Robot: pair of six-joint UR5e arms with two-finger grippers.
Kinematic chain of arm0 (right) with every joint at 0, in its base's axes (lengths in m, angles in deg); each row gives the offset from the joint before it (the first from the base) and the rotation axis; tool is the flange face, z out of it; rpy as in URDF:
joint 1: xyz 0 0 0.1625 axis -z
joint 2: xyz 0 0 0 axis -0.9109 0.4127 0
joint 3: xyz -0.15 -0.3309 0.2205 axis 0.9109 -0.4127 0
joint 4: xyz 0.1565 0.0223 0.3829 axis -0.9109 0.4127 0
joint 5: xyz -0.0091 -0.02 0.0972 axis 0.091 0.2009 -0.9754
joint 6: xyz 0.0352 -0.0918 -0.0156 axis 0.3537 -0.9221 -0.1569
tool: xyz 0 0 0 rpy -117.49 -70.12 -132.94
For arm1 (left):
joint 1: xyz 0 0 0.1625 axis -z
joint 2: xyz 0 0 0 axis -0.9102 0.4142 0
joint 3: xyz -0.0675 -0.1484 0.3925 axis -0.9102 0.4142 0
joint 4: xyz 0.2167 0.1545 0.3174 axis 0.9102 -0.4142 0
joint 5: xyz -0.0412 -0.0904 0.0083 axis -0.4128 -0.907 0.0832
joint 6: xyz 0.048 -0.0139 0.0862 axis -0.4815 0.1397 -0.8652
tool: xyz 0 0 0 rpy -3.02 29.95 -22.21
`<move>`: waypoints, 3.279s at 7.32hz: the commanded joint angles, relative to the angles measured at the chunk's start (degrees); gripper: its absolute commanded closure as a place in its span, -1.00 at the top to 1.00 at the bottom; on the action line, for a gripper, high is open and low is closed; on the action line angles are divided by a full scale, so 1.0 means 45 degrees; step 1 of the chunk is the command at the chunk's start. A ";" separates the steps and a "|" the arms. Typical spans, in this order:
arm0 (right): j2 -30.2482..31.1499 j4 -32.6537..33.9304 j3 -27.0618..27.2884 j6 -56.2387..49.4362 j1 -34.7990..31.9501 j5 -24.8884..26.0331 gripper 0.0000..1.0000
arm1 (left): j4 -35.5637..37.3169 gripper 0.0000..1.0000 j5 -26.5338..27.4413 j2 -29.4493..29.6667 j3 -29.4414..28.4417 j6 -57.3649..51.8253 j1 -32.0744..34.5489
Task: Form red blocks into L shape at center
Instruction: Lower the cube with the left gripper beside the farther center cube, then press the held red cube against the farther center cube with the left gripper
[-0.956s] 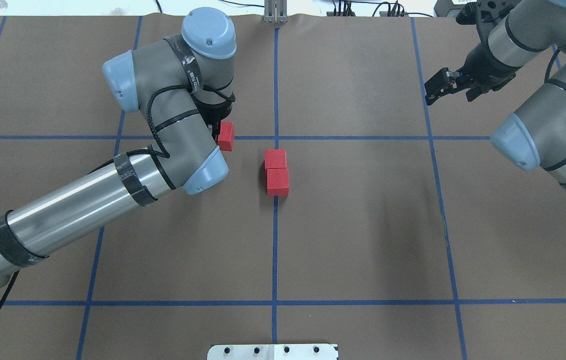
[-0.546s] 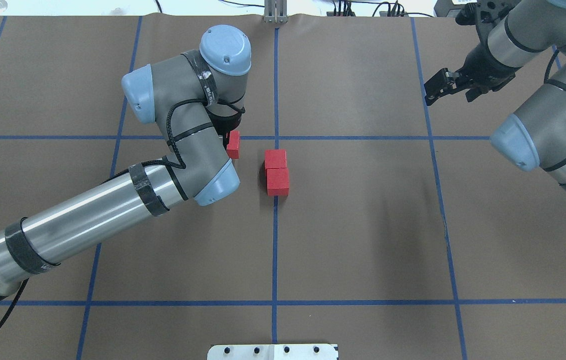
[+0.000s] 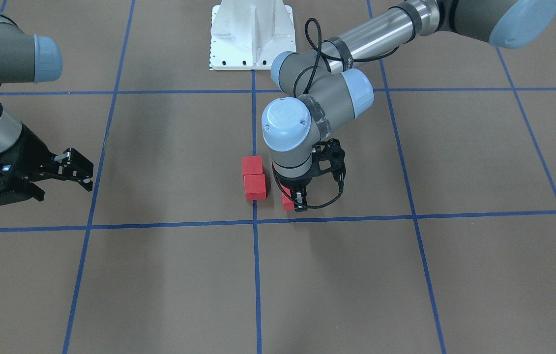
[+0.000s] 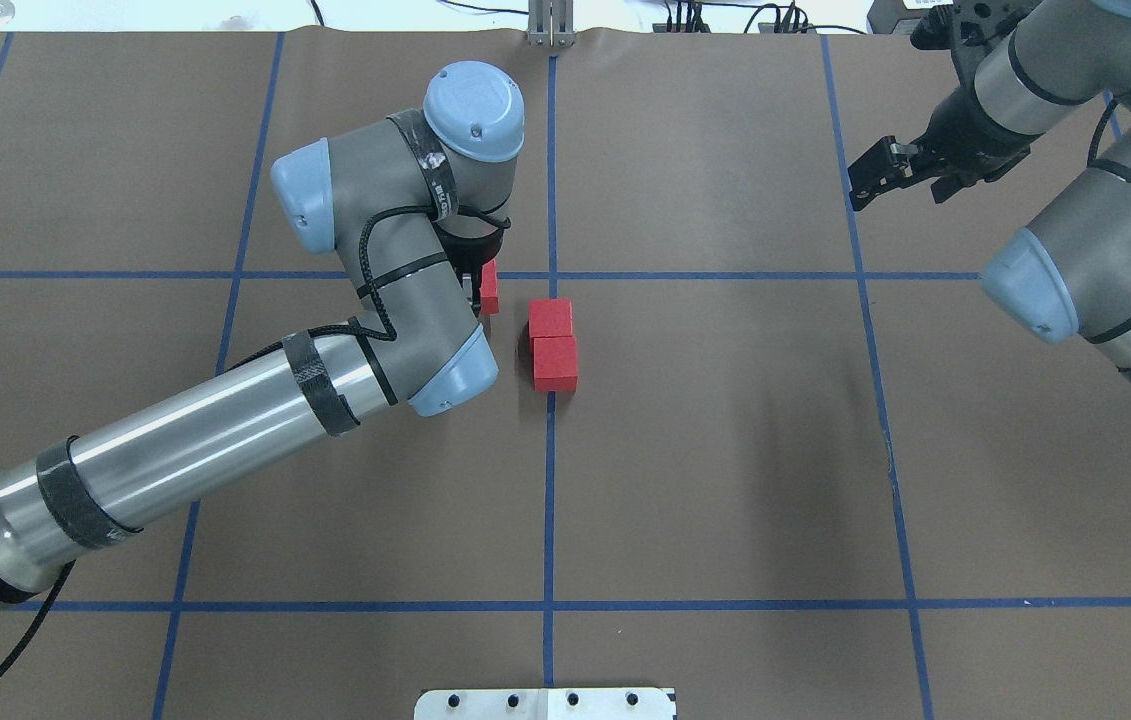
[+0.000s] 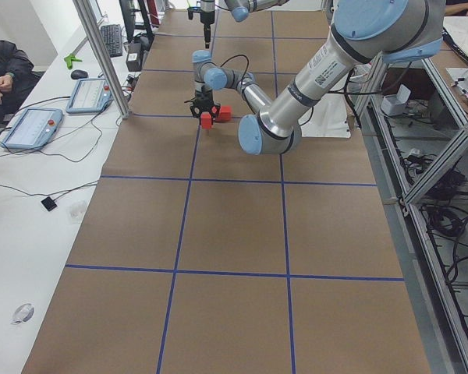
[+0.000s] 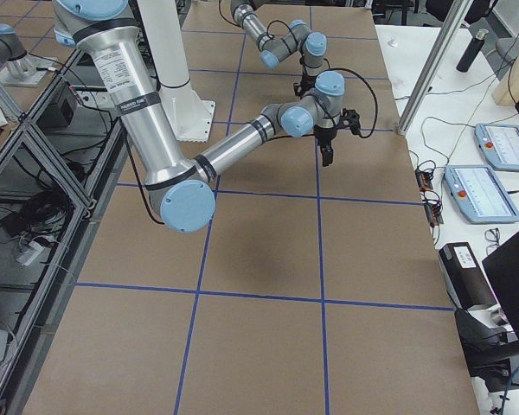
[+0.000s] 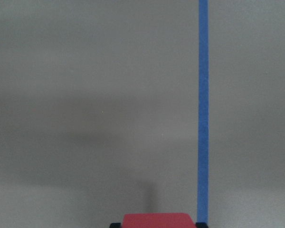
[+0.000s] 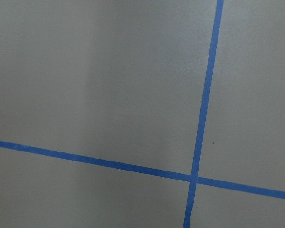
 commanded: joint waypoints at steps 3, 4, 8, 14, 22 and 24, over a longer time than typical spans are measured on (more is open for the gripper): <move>0.0020 0.0000 0.0003 -0.0004 0.0020 0.0011 0.98 | -0.0125 -1.00 0.0001 0.0106 -0.0075 0.0004 -0.0398; 0.0020 0.0000 -0.0017 0.0015 0.0020 0.0011 0.98 | -0.0125 -1.00 -0.0018 0.0107 -0.0075 0.0004 -0.0456; 0.0059 0.0000 0.0002 -0.0004 0.0059 0.0011 0.98 | -0.0106 -1.00 -0.0038 0.0087 -0.0075 0.0102 -0.0632; 0.0059 0.0000 -0.0017 -0.0004 0.0078 0.0011 0.98 | -0.0164 -1.00 -0.0038 0.0146 -0.0075 0.0141 -0.0691; 0.0079 0.0000 -0.0017 0.0015 0.0098 0.0011 0.98 | -0.0340 -1.00 -0.0038 0.0146 -0.0094 0.0102 -0.0847; 0.0079 0.0000 0.0003 -0.0004 0.0098 0.0011 0.98 | -0.0340 -1.00 -0.0038 0.0146 -0.0094 0.0102 -0.0847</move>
